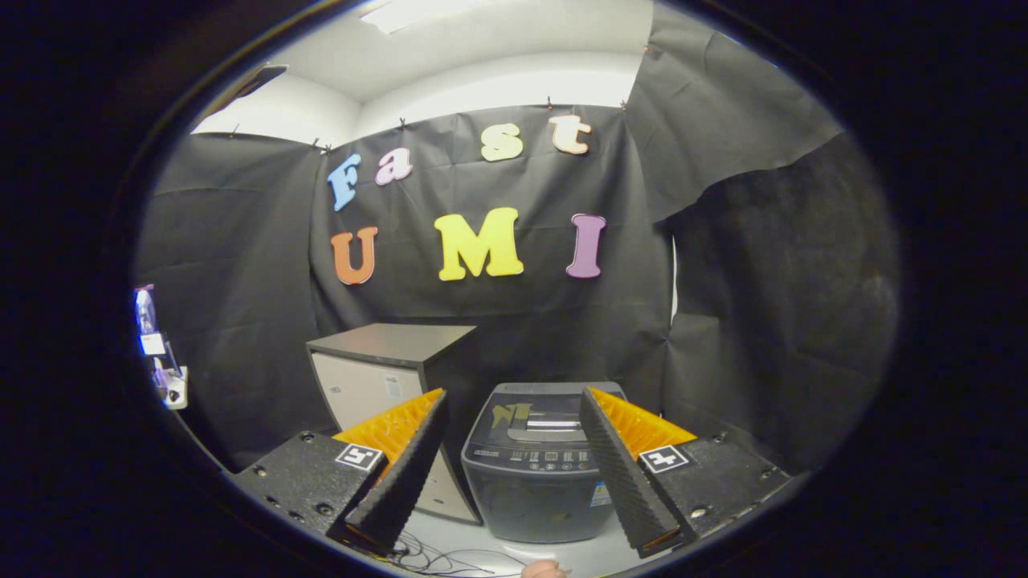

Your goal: Put the clothes into the washing machine and then close the washing machine lid.

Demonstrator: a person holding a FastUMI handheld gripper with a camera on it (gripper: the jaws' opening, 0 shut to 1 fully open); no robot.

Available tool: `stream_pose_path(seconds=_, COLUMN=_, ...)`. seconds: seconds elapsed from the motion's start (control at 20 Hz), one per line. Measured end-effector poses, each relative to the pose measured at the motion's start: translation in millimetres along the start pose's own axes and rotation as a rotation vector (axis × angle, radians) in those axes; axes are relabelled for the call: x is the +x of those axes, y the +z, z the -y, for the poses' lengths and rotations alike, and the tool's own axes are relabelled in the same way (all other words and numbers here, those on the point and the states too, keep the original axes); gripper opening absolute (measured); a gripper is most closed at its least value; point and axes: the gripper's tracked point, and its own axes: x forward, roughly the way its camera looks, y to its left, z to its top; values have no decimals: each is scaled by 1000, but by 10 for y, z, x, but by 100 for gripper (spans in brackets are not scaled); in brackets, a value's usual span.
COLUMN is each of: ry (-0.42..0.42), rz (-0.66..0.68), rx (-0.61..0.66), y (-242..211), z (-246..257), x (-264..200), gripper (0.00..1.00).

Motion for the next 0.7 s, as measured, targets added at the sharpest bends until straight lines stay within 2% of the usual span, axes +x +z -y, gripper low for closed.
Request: stream_pose_path(seconds=0.7, ry=-10, rz=-20, rx=8, y=-42, z=-2, x=26, gripper=100)
